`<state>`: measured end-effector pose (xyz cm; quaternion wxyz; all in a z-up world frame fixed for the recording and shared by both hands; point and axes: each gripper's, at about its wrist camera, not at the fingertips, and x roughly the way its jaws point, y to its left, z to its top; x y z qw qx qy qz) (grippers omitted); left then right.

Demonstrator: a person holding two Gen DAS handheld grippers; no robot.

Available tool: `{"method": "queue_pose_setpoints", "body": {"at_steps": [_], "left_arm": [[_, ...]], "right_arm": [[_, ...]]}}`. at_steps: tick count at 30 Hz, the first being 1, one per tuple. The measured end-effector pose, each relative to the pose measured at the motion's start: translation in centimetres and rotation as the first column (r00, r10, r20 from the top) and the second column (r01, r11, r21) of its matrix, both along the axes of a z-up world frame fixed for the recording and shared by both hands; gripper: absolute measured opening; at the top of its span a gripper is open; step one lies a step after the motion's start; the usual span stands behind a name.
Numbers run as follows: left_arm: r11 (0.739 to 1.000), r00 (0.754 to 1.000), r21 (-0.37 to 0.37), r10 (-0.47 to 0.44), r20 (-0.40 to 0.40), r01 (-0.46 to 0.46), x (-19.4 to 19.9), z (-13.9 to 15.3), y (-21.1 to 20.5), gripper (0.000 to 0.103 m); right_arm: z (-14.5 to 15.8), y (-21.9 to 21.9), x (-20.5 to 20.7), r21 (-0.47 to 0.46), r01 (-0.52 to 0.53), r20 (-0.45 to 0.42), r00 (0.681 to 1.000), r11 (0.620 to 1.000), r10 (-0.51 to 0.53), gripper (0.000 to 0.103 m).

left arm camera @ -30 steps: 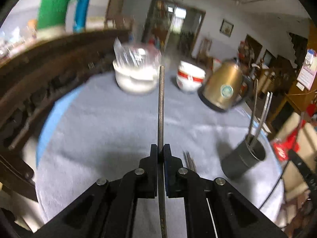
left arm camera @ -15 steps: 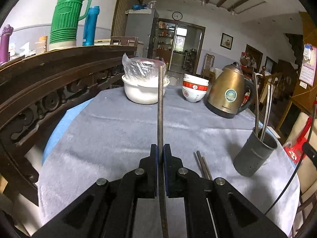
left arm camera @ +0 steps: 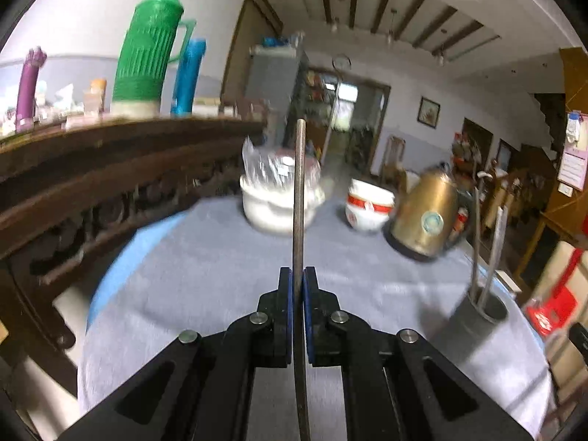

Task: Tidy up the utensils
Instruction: 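Lift both held chopsticks and carry them over the grey holder, then lower both chopsticks into the grey holder and open both grippers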

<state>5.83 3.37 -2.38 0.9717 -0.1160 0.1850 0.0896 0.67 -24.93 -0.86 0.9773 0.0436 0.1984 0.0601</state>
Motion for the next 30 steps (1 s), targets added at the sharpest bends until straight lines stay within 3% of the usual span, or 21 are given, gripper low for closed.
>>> {"method": "queue_pose_setpoints", "body": {"at_steps": [5, 12, 30], "left_arm": [[0.997, 0.996, 0.036, 0.071, 0.048, -0.073, 1.5, -1.6, -0.8, 0.006], [0.995, 0.996, 0.062, 0.078, 0.042, -0.081, -0.9, -2.9, -0.4, 0.007], [0.996, 0.996, -0.029, -0.082, -0.041, 0.081, -5.5, -1.1, -0.1, 0.006]], "right_arm": [[-0.1, 0.0, 0.0, -0.001, 0.004, 0.001, 1.0, 1.0, -0.004, 0.007], [0.1, 0.0, 0.1, 0.001, -0.002, -0.003, 1.0, 1.0, 0.002, 0.007], [0.4, -0.5, -1.0, 0.023, -0.023, -0.019, 1.0, 0.999, 0.024, 0.007]]}}
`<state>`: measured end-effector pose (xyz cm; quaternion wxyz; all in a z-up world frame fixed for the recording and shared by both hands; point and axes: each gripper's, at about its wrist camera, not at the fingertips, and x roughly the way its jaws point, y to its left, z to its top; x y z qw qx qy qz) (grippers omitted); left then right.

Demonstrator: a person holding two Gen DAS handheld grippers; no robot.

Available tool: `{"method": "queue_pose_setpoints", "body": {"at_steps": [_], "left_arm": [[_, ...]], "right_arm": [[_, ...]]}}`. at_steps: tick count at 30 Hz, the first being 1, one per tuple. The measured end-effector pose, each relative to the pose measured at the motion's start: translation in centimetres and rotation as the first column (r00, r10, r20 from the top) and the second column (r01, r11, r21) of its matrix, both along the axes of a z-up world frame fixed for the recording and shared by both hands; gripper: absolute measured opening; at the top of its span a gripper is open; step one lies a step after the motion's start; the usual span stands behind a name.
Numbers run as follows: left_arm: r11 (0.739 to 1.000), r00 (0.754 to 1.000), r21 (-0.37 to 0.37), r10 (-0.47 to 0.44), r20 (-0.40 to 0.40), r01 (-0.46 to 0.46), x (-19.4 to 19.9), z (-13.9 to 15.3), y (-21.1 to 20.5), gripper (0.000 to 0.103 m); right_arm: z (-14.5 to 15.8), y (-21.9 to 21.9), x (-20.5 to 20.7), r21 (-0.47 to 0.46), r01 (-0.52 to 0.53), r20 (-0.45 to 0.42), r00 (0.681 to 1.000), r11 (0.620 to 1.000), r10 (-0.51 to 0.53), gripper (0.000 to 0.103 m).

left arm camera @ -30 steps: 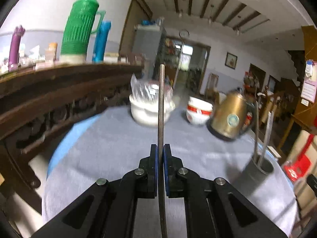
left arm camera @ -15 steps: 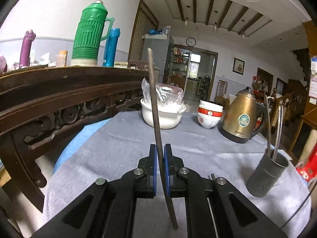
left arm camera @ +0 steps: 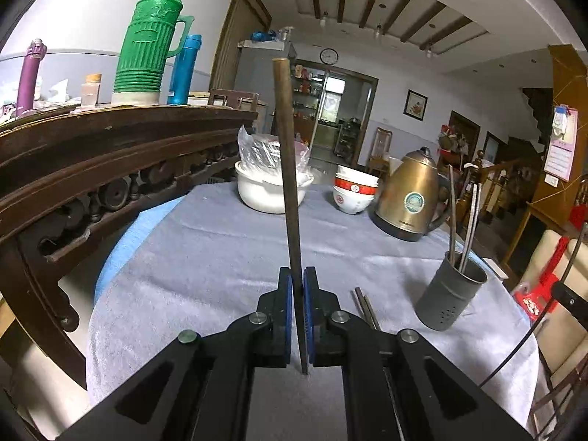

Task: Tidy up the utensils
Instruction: 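Lower both chopsticks into the grey holder and open both grippers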

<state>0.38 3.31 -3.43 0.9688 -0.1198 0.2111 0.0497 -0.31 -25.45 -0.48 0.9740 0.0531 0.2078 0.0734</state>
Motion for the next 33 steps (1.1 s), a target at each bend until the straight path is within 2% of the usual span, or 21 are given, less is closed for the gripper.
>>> {"method": "queue_pose_setpoints", "body": {"at_steps": [5, 14, 19, 23, 27, 31, 33], "left_arm": [[1.0, 1.0, -0.017, -0.002, 0.004, 0.002, -0.1, 0.5, 0.2, 0.005], [0.993, 0.999, -0.116, -0.025, 0.035, 0.029, 0.6, 3.2, 1.0, 0.005], [0.973, 0.994, -0.204, -0.101, 0.051, 0.109, 2.1, 5.8, 0.0, 0.005], [0.951, 0.982, -0.247, -0.175, 0.073, 0.188, 3.8, 8.2, -1.7, 0.005], [0.931, 0.964, -0.254, -0.241, 0.109, 0.262, 5.8, 10.7, -4.0, 0.005], [0.922, 0.946, -0.216, -0.301, 0.122, 0.321, 8.3, 12.3, -6.8, 0.005], [0.919, 0.937, -0.188, -0.332, 0.104, 0.347, 9.7, 12.4, -8.3, 0.005]], "right_arm": [[0.0, -0.4, 0.1, 0.011, 0.009, 0.0, 1.0, 1.0, -0.009, 0.007], [1.8, -1.1, 0.0, 0.032, 0.013, 0.037, 0.999, 0.999, -0.014, 0.007], [3.8, -1.8, 0.3, 0.067, 0.008, 0.068, 0.998, 0.998, -0.013, 0.007], [6.3, -2.8, 0.9, 0.106, 0.001, 0.112, 0.994, 0.994, -0.013, 0.007], [8.9, -3.2, 2.1, 0.119, -0.008, 0.171, 0.985, 0.993, -0.013, 0.007], [10.7, -3.2, 4.1, 0.122, -0.012, 0.208, 0.978, 0.992, -0.013, 0.007], [11.2, -2.8, 5.6, 0.113, -0.018, 0.213, 0.977, 0.993, -0.007, 0.007]]}}
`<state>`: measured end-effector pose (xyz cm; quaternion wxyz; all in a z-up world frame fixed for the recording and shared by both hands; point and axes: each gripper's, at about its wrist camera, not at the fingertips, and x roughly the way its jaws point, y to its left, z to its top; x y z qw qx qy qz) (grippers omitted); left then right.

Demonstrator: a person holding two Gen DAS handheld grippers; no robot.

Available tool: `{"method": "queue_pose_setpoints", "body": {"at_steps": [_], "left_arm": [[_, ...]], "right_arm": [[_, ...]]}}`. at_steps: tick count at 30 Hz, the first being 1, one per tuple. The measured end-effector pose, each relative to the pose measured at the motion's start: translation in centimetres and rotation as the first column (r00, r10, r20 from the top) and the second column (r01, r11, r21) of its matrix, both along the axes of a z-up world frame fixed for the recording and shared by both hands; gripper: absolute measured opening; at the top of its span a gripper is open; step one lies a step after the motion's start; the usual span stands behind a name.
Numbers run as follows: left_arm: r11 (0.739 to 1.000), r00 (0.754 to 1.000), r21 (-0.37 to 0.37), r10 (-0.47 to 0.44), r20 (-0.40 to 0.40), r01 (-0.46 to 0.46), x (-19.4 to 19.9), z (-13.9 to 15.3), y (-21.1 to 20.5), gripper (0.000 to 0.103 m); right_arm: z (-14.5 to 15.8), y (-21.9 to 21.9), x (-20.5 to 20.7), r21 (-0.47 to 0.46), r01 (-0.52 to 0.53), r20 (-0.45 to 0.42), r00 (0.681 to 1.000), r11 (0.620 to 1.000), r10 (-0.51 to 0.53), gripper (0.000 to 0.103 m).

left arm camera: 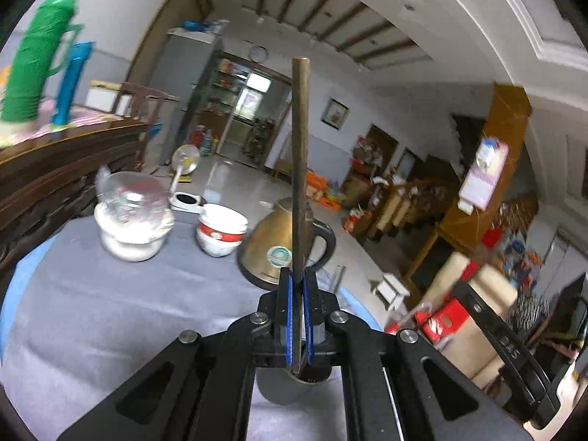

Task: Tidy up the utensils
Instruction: 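Lower both chopsticks into the grey holder and open both grippers, then move both open grippers back over the remaining chopsticks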

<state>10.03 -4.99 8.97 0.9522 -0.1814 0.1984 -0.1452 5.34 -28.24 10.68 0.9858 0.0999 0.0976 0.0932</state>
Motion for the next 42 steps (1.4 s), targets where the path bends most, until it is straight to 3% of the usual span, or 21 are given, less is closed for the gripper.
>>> {"method": "queue_pose_setpoints", "body": {"at_steps": [8, 15, 24, 36, 38, 40, 41, 42], "left_arm": [[0.995, 0.992, 0.085, -0.042, -0.115, 0.052, 4.9, -3.0, -3.8, 0.005], [0.987, 0.978, 0.132, -0.062, -0.199, 0.09, 7.1, -5.4, -5.1, 0.006], [0.979, 0.951, 0.15, -0.089, -0.295, 0.138, 8.5, -7.5, -6.1, 0.006], [0.975, 0.929, 0.146, -0.106, -0.356, 0.167, 8.9, -8.3, -6.4, 0.008], [0.976, 0.929, 0.143, -0.103, -0.355, 0.163, 8.8, -8.0, -6.1, 0.018], [0.978, 0.93, 0.132, -0.103, -0.352, 0.159, 8.5, -7.6, -5.7, 0.037], [0.98, 0.937, 0.135, -0.094, -0.337, 0.146, 8.1, -7.2, -5.4, 0.041], [0.981, 0.942, 0.14, -0.086, -0.323, 0.137, 7.8, -6.9, -5.2, 0.041]], "right_arm": [[-3.1, 1.2, 6.1, -0.049, -0.023, -0.102, 0.995, 0.999, 0.018, 0.007], [-6.2, 1.5, 9.0, -0.082, -0.06, -0.205, 0.978, 0.995, 0.042, 0.007], [-8.8, 1.3, 11.0, -0.071, -0.087, -0.309, 0.949, 0.994, 0.061, 0.008], [-10.2, 0.9, 12.4, -0.04, -0.088, -0.414, 0.908, 0.995, 0.064, 0.009], [-10.0, 0.9, 12.4, -0.054, -0.076, -0.414, 0.909, 0.996, 0.047, 0.012], [-9.8, 0.9, 12.3, -0.063, -0.061, -0.414, 0.91, 0.996, 0.029, 0.035], [-9.6, 0.7, 12.2, -0.055, -0.058, -0.41, 0.912, 0.997, 0.03, 0.042], [-9.3, 0.6, 11.9, -0.049, -0.049, -0.399, 0.917, 0.998, 0.026, 0.06]]}}
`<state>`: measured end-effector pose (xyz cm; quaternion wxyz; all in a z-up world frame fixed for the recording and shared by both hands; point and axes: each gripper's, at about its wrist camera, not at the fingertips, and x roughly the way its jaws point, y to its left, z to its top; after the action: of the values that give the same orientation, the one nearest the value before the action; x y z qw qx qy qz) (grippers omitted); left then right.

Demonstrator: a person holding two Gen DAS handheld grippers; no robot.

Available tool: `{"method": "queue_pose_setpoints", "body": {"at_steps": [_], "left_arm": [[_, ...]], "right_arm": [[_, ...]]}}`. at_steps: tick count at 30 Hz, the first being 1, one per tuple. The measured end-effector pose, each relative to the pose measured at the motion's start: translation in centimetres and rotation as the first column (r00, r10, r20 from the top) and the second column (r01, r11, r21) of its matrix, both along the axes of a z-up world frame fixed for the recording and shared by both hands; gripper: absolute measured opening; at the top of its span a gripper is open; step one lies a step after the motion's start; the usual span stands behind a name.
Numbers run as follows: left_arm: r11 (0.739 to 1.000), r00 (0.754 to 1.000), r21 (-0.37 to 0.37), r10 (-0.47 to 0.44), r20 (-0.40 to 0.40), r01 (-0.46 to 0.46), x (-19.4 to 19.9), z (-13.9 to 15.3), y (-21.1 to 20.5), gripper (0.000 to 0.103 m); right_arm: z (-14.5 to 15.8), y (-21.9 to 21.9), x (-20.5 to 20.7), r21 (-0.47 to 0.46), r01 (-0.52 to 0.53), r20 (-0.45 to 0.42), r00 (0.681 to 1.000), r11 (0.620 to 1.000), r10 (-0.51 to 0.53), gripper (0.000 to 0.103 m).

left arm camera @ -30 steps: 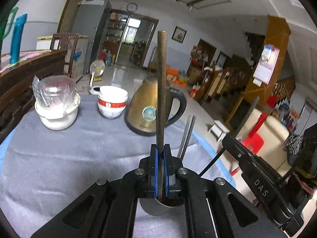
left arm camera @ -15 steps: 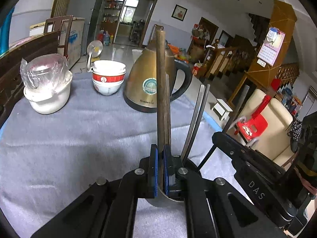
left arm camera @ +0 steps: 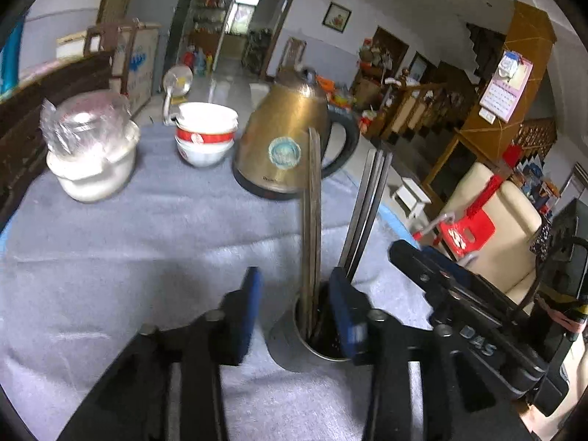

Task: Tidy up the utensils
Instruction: 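Move both open grippers back over the remaining chopsticks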

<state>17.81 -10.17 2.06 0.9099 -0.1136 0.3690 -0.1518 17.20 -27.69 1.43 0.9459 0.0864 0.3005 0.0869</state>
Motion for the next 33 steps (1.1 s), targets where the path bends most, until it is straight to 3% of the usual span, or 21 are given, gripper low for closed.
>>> {"method": "queue_pose_setpoints", "body": {"at_steps": [5, 7, 10, 13, 19, 22, 25, 28, 33], "left_arm": [[1.0, 0.999, -0.005, 0.031, 0.035, -0.031, -2.0, 1.2, 2.1, 0.048], [0.997, 0.996, 0.017, 0.068, 0.06, -0.069, -3.5, 1.3, 3.7, 0.061], [0.989, 0.99, 0.068, 0.13, 0.058, -0.133, -5.1, 0.3, 6.0, 0.073], [0.974, 0.982, 0.125, 0.19, 0.004, -0.189, -6.2, -1.9, 8.2, 0.073], [0.939, 0.941, 0.248, 0.286, -0.182, -0.238, -7.3, -8.3, 11.4, 0.073], [0.928, 0.915, 0.301, 0.303, -0.266, -0.22, -7.5, -10.9, 11.8, 0.073], [0.925, 0.903, 0.317, 0.307, -0.3, -0.21, -8.2, -12.3, 11.9, 0.073], [0.926, 0.897, 0.326, 0.299, -0.325, -0.19, -8.4, -13.2, 11.8, 0.073], [0.926, 0.889, 0.334, 0.295, -0.351, -0.175, -8.6, -13.7, 11.4, 0.073]], "right_arm": [[2.0, -0.5, -2.3, 0.015, 0.026, 0.068, 0.997, 1.0, -0.027, 0.063], [2.7, -0.9, -3.7, 0.02, 0.042, 0.096, 0.994, 0.999, -0.044, 0.063], [2.7, -1.5, -5.7, 0.043, 0.048, 0.097, 0.994, 0.998, -0.052, 0.067], [1.6, -1.3, -7.6, 0.032, 0.03, 0.058, 0.998, 0.999, -0.032, 0.068], [-4.1, 0.6, -9.1, -0.046, -0.058, -0.16, 0.986, 0.997, 0.05, 0.069], [-7.6, 1.7, -8.8, -0.083, -0.111, -0.31, 0.947, 0.99, 0.08, 0.069], [-10.9, 2.6, -8.2, -0.088, -0.145, -0.438, 0.894, 0.986, 0.093, 0.069], [-12.4, 3.1, -8.3, -0.107, -0.16, -0.485, 0.87, 0.981, 0.089, 0.069], [-12.8, 3.7, -8.4, -0.125, -0.164, -0.507, 0.858, 0.979, 0.079, 0.069]]}}
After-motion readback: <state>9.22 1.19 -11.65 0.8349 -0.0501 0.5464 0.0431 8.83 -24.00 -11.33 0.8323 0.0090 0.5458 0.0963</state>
